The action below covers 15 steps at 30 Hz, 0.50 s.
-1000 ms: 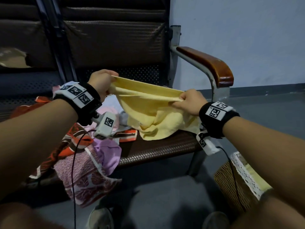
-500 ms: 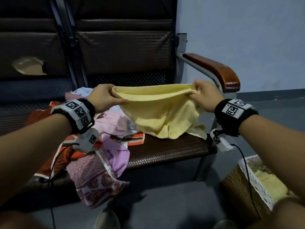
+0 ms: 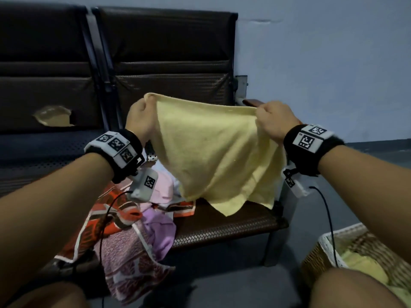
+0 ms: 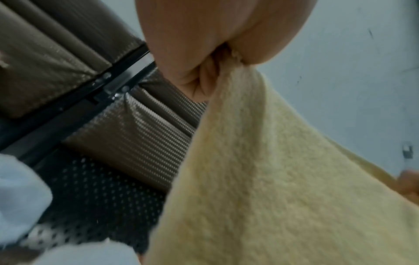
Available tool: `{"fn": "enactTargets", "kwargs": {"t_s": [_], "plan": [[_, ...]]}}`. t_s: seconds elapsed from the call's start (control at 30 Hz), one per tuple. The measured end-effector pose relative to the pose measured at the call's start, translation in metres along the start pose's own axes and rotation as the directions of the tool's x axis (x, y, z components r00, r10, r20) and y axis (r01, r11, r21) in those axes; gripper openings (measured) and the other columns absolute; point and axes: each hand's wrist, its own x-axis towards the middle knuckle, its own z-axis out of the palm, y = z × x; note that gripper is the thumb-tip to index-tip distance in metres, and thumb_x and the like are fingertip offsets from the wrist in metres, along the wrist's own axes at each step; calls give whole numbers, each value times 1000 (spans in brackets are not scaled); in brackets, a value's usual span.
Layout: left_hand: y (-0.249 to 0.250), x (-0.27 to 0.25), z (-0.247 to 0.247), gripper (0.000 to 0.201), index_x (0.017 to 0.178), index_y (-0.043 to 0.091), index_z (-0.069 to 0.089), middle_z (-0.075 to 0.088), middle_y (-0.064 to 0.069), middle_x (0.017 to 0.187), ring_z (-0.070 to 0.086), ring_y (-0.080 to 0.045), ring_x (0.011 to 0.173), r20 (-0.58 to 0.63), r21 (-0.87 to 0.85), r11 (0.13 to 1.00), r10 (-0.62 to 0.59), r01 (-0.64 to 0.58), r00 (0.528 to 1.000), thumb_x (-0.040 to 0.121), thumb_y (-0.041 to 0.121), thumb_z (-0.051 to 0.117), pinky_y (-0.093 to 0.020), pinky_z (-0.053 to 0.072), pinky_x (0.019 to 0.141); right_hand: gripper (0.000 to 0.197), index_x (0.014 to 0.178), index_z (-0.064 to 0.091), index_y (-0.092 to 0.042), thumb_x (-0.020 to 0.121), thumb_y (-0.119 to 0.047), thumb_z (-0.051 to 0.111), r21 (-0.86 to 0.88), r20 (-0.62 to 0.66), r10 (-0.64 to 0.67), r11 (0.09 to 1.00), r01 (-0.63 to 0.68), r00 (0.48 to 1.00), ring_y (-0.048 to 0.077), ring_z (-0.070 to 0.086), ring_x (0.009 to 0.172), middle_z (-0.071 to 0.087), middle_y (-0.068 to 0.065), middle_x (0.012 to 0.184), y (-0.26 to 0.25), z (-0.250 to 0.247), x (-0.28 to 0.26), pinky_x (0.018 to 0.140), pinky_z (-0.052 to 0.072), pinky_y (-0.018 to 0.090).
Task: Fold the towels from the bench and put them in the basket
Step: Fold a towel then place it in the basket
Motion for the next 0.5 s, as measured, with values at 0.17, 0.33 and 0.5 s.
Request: {"fn": "enactTargets", "kwargs": {"t_s": [0.17,0.33,0.5], "plan": [[21,11,-20,34,74,34,68,69,20,68,61,9,61,62,281,932,222,-230,973,71,68,72,-18,46,51,51,65,65,-14,92,-56,57,51,144,-29,998,21,989,12,57,58,59,-5,61,-1,-21,11,53,43,27],[26,23,-23,26,71,28,70,67,12,67,58,-2,59,-6,213,960,185,-180,983,80,51,75,-23,45,54,31,77,67,-12,100,-27,53,69,210,-35,997,21,977,21,57,71,62,7,76,-11,-36,20,64,45,32],[44,27,-6,43,60,21,58,50,10,53,47,-13,54,-106,111,992,72,-60,992,93,48,56,-27,36,55,32,96,68,5,95,-8,39,194,188,182,956,-218,965,36,61,98,66,22,101,-33,-33,30,89,51,45]]}}
